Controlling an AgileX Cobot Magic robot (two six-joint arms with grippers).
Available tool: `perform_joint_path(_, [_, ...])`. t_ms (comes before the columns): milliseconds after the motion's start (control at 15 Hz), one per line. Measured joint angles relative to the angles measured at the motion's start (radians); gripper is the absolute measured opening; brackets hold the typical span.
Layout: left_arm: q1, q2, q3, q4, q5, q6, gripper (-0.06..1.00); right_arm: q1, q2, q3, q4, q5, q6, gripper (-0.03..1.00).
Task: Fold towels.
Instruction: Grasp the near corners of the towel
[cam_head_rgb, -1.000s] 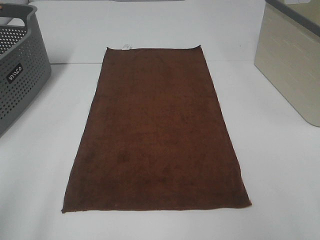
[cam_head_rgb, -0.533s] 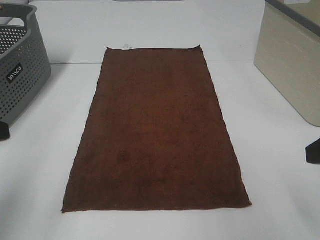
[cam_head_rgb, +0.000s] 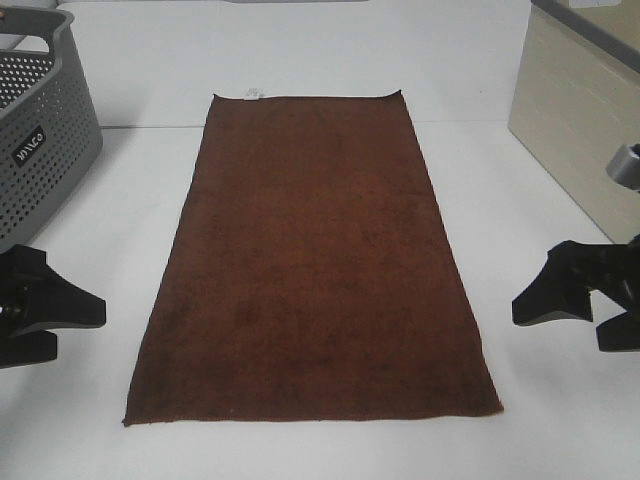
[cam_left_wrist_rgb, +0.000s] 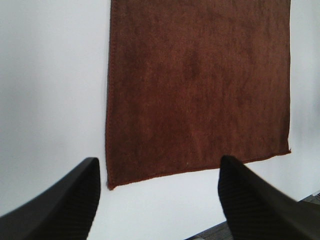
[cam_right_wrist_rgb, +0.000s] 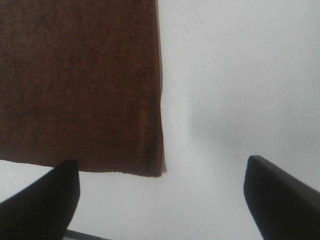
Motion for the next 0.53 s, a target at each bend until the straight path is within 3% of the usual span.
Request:
perform_joint_path(267, [0.000,0.156,-0.001,-0.179,-0.002,0.238,0.64,0.000,0.160,-0.040,0.139,-0.001,-0.189,0.83])
perform_joint_path(533, [0.000,0.278,-0.043,-0.209,-0.002,0.329,0.64,0.000,0.276,-0.042,0.240,0.000,-0.309,0.76])
